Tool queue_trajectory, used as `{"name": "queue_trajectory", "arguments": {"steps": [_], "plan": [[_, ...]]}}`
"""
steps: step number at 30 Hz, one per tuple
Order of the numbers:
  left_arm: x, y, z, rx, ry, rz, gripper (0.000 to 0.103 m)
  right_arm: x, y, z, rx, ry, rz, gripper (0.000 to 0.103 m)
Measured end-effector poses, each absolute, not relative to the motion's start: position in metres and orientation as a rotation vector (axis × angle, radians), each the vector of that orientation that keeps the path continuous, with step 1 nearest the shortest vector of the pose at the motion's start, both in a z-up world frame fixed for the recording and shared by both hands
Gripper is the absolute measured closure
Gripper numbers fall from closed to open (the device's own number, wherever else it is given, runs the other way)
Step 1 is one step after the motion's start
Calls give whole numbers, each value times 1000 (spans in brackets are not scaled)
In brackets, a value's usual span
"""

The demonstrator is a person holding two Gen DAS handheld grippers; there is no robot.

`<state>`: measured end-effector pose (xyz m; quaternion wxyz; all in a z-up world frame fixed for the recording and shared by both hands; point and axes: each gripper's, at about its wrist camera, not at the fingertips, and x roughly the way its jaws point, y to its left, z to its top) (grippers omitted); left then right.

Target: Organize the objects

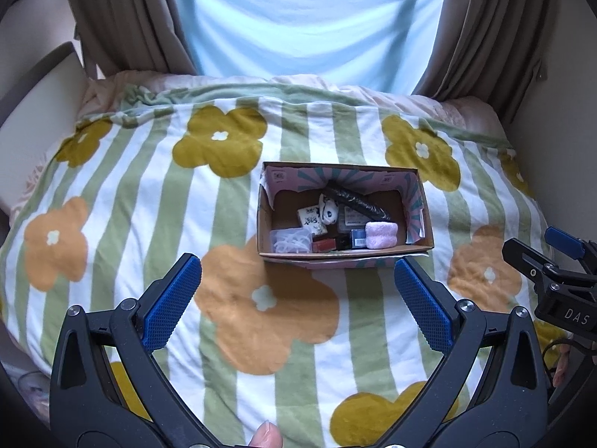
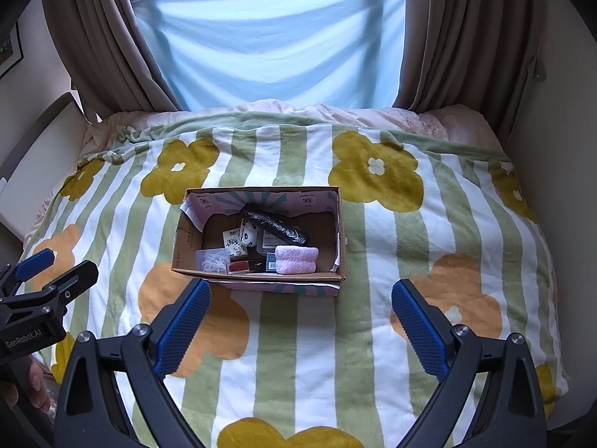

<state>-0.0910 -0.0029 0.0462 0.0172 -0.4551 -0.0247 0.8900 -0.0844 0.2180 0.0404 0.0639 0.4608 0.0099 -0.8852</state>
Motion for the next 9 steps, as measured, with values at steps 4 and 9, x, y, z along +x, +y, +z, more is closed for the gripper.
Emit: {"name": "queue_trajectory", "arguments": {"steps": [4,9], "plan": [[-91,1,50,-1378,-13,2804,0,-83,219,35,1402,27,-2674,6],[-96,0,43,-1373,-31,2795,0,-89,222,15,1470,43,-2651,6]]}}
